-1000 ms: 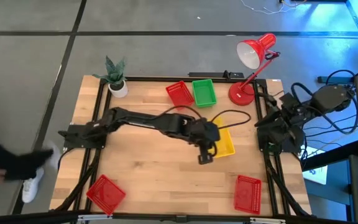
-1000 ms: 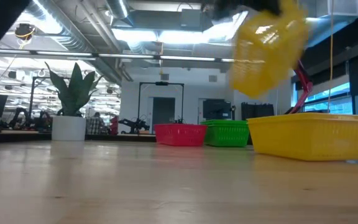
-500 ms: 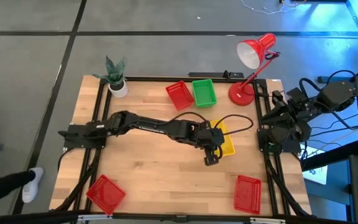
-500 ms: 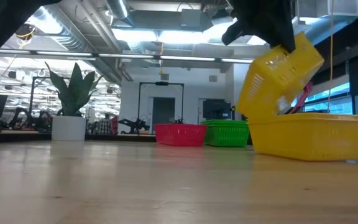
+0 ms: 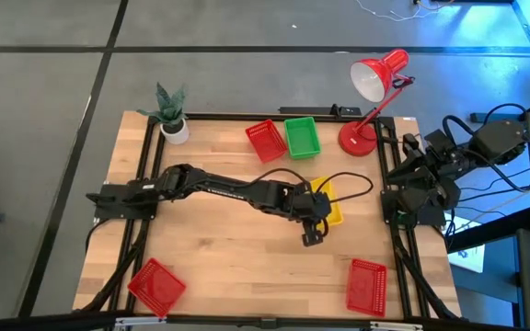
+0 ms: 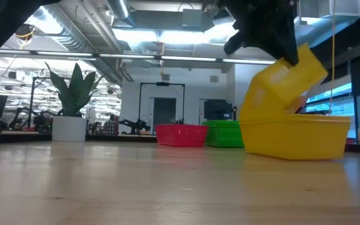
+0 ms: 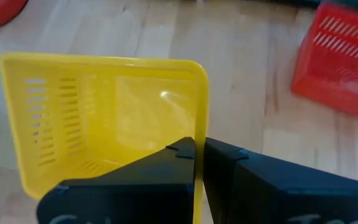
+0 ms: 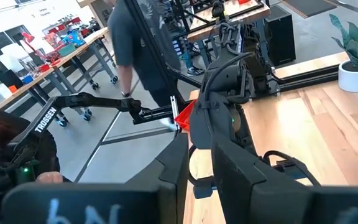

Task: Stack baskets by color
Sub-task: Stack the left yellow bin on the right yellow bin, then stack the bottom left red bin on the top red bin

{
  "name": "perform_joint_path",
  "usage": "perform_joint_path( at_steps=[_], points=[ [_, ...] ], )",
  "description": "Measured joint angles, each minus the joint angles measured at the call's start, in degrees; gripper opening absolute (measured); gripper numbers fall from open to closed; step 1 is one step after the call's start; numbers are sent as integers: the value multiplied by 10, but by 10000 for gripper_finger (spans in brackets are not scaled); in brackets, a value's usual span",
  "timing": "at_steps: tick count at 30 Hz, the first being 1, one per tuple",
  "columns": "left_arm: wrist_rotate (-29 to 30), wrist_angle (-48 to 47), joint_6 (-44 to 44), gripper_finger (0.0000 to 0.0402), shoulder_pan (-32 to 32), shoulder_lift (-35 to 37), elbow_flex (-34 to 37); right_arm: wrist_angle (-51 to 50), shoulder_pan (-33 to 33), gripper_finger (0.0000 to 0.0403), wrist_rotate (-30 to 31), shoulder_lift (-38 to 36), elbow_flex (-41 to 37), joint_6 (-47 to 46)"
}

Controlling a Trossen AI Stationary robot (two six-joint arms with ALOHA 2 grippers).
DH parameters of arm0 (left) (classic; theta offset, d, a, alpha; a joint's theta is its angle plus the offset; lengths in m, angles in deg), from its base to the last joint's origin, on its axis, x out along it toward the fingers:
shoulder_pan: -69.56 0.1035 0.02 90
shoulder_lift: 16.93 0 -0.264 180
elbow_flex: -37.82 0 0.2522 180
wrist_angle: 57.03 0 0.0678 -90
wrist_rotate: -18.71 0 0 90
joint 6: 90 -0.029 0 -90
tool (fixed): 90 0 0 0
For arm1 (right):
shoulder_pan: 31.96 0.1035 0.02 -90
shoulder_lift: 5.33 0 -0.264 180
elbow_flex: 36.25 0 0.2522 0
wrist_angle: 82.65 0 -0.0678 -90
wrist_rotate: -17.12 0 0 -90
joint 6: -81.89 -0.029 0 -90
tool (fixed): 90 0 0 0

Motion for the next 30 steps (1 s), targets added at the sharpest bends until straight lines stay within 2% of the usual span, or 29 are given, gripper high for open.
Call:
perform_joint_path(
  at_steps=[6, 13, 21, 24, 30],
  points=[
    [6, -13, 2, 4, 0, 0, 0, 0, 0, 71, 0, 0, 0, 0],
    [-22, -27, 35, 37, 5, 0, 0, 0, 0, 71, 0, 0, 0, -1],
    [-19, -27, 96, 71, 22, 0, 0, 1, 0, 71, -1, 0, 0, -1],
    [-47, -25, 109, 73, 29, 0, 0, 1, 0, 71, -2, 0, 0, -1],
    [-149, -11, 82, 67, 31, 2, -39, 1, 0, 71, -5, 0, 0, -1]
  ],
)
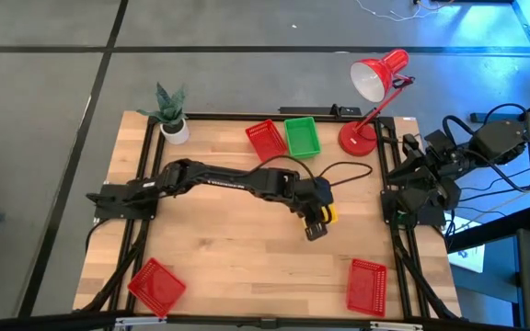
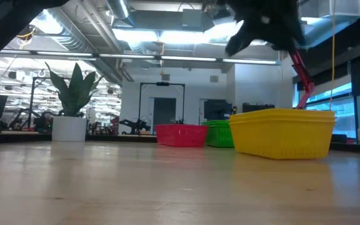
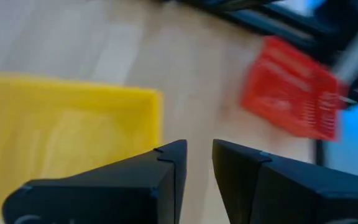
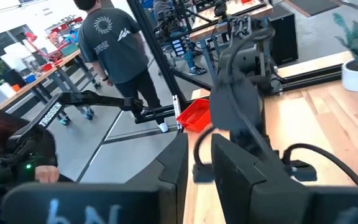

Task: Stack baskets by color
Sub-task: Stack the bottom left red bin on the top red bin

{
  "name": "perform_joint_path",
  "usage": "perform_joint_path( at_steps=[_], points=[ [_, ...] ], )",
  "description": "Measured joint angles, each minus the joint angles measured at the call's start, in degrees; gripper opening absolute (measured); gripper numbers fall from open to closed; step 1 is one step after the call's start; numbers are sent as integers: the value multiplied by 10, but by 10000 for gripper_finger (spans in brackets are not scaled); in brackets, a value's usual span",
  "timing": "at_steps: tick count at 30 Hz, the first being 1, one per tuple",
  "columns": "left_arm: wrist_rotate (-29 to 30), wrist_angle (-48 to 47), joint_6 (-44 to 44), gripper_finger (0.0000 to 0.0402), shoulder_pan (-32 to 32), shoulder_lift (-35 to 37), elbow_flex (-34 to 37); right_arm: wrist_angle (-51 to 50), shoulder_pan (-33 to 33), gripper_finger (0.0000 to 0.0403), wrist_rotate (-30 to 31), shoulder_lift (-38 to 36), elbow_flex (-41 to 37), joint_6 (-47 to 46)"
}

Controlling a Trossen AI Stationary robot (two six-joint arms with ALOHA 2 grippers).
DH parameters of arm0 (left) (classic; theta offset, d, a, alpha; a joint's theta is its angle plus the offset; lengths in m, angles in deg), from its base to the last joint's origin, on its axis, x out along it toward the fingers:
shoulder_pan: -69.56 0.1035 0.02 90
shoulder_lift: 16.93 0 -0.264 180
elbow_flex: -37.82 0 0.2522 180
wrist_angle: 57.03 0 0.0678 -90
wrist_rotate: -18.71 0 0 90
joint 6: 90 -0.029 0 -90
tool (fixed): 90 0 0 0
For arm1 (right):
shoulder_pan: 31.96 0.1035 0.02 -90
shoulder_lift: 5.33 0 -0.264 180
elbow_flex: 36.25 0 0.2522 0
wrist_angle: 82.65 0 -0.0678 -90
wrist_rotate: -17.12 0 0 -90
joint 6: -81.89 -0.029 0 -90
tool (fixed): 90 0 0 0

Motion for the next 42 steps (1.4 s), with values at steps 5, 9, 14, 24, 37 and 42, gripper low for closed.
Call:
perform_joint_path(
  at_steps=[5, 9, 14, 24, 37, 42],
  points=[
    [-19, 9, -41, 67, -9, 1, 0, 0, 0, 71, -7, 0, 0, 0],
    [5, -32, -44, 53, -12, 0, 9, 0, 0, 71, -7, 2, -4, -33],
    [-11, -144, -55, 7, 7, 21, -7, -41, 0, 66, -9, 17, -5, -85],
    [37, -332, -22, 0, -31, 138, -9, -70, 0, 7, -89, 96, -5, -124],
    [61, -497, 257, 0, -198, 202, -2, -60, 27, 1, -107, 248, 7, -104],
    [53, -502, 376, 0, -278, 203, 11, -53, 48, 1, -75, 298, 54, -104]
  ],
)
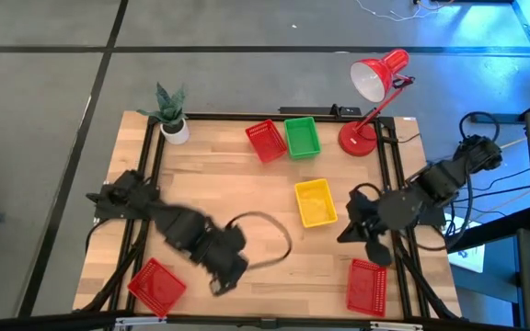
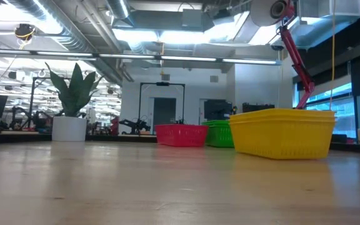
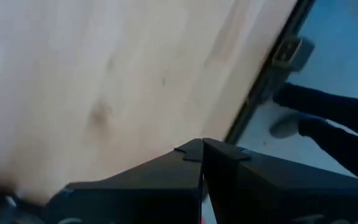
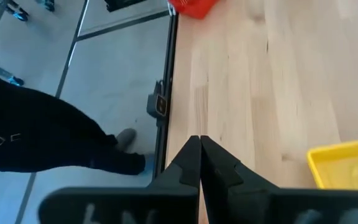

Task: Stack baskets by color
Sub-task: Stack the bottom left red bin on the top red bin

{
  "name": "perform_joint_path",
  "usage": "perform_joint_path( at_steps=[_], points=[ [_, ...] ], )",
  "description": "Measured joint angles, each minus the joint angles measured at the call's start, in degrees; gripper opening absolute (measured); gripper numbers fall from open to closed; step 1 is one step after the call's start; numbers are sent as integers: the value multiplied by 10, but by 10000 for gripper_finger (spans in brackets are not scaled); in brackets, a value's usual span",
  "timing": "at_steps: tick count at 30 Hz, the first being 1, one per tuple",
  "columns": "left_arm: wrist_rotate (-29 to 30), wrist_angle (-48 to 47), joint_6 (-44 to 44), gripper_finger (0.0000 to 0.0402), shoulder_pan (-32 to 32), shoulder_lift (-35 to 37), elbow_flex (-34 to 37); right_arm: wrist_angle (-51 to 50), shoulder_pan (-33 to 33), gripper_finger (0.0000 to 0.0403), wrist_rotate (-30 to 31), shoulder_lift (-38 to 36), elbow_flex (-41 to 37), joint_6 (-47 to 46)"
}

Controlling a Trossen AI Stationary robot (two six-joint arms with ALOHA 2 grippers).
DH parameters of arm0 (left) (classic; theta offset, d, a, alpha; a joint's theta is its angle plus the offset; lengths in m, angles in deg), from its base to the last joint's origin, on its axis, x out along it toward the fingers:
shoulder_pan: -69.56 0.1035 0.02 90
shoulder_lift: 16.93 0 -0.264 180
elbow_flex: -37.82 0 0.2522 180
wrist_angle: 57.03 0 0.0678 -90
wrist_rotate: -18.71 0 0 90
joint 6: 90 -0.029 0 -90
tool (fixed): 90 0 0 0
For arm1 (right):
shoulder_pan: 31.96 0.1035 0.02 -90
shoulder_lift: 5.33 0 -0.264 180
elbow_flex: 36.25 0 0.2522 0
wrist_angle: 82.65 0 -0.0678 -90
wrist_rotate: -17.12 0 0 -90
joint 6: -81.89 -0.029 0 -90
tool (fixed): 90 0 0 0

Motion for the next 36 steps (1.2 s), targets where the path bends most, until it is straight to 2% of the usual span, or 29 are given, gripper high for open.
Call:
perform_joint_path(
  at_steps=[9, 14, 17, 22, 26, 30, 36],
  points=[
    [28, 0, 245, 0, -141, 0, 48, 0, 42, 1, 56, 79, 104, 28],
    [33, 11, 317, 0, -189, 0, 106, 1, 46, 1, 65, 112, 150, 31],
    [17, 35, 336, 4, -203, 0, 148, 0, 46, 1, 65, 125, 170, 32],
    [-68, 68, 343, 33, -209, 0, 211, 0, 46, 1, 65, 131, 186, 31],
    [-105, 118, 350, 58, -209, 0, 266, 1, 46, 1, 65, 132, 186, 29],
    [-125, 172, 358, 66, -209, -1, 320, 2, 46, 1, 65, 132, 186, 28],
    [-99, 226, 357, 62, -211, -1, 356, 3, 46, 1, 65, 132, 186, 28]
  ],
)
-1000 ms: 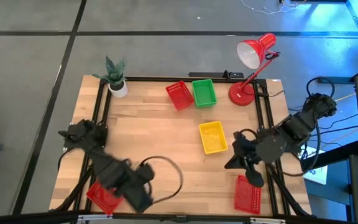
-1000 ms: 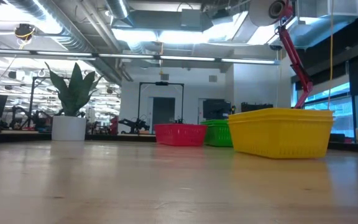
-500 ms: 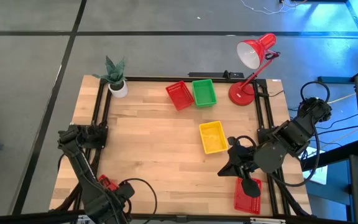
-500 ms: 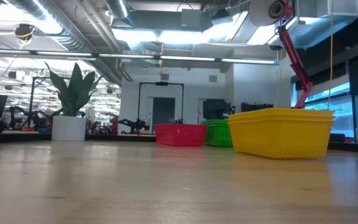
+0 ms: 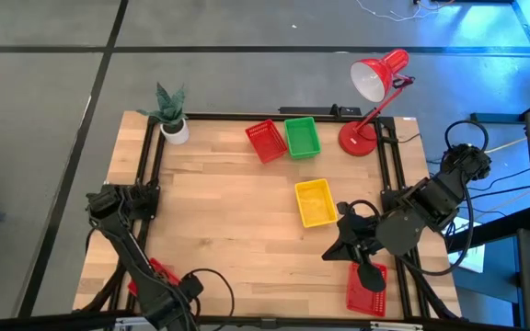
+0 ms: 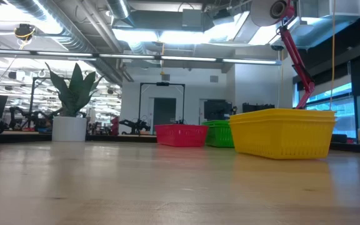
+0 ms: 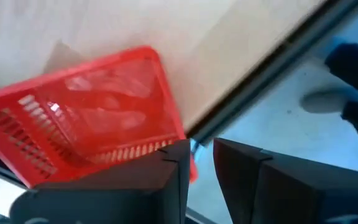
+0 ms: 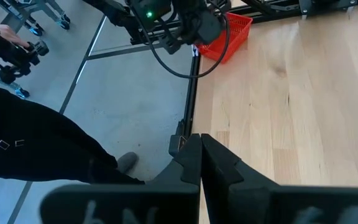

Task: Stack baskets by color
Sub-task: Stack the bottom left red bin on the top red bin

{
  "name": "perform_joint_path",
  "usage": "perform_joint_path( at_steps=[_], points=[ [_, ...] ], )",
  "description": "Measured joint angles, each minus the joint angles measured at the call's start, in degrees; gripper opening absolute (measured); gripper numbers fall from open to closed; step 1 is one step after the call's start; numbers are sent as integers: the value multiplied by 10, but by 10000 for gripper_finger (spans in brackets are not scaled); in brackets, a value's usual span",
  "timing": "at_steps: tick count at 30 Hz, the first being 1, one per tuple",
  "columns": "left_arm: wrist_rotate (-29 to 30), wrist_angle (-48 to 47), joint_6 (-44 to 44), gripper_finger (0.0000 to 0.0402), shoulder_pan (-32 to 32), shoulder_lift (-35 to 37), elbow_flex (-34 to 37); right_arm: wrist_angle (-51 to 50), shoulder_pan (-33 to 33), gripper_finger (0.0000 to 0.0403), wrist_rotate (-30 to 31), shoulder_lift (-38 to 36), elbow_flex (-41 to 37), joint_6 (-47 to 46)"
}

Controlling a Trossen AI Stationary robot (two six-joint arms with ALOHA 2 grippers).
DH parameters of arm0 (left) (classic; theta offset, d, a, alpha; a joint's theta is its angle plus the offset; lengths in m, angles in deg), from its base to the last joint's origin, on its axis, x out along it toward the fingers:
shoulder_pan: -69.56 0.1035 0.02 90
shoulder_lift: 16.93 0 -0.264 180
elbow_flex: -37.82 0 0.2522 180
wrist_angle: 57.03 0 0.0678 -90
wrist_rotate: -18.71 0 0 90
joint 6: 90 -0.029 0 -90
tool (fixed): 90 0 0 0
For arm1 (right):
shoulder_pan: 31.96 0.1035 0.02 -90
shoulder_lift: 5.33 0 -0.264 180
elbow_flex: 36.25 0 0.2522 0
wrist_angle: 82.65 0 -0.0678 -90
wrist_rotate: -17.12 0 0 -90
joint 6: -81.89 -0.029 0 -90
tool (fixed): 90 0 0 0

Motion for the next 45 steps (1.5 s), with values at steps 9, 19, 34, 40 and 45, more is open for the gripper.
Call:
perform_joint_path(
  at_steps=[9, 19, 34, 40, 45],
  points=[
    [33, 47, 14, 66, -1, 0, 39, 0, 0, 1, 0, 0, 0, -2],
    [33, 63, 14, 66, -1, 0, 64, 1, 0, 1, 0, 0, 0, -2],
    [37, 64, 14, 66, -4, 0, 73, 1, 0, 1, -1, 0, 0, -3],
    [43, 94, 10, 66, -6, -5, 107, 1, 0, 1, -1, 0, 0, -3],
    [31, 150, -30, 36, 2, -5, 140, 1, 0, 1, -1, 0, 0, -3]
  ],
)
